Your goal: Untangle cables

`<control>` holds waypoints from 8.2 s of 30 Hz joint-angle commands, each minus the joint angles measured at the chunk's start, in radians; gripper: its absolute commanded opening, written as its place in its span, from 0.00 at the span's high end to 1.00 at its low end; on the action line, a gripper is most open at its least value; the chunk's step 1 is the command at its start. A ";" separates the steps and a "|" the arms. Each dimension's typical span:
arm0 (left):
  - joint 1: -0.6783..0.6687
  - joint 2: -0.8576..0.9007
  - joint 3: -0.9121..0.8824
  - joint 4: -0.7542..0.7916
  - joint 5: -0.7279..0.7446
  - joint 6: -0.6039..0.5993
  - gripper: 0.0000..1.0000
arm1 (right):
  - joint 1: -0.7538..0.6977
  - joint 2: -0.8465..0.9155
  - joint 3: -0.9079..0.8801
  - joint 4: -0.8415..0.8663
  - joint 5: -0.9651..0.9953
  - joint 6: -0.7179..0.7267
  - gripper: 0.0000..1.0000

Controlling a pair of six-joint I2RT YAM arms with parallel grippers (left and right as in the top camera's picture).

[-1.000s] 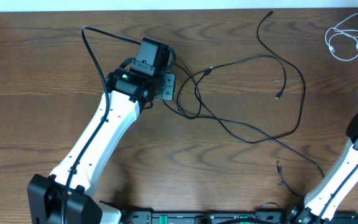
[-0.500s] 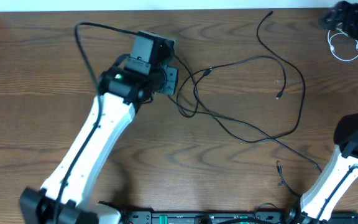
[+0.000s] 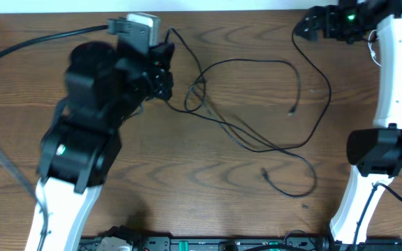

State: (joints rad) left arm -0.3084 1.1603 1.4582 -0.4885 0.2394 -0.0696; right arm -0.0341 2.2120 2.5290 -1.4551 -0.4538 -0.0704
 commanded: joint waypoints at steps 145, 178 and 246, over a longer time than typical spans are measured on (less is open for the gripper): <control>0.478 0.146 0.154 -0.062 -0.310 -0.119 0.92 | -0.163 -0.295 -0.316 0.283 0.312 0.284 0.99; 0.477 0.263 0.148 -0.522 0.311 0.207 0.93 | 0.026 -0.192 -0.323 0.101 -0.076 -0.043 0.21; 0.399 0.033 0.153 0.853 0.312 -0.965 0.92 | 0.621 -0.176 -0.347 0.843 -0.356 -0.063 0.01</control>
State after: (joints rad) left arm 0.1310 1.1988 1.5940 0.3496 0.5076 -0.9970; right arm 0.5613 2.0281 2.1784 -0.6308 -0.8673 -0.1665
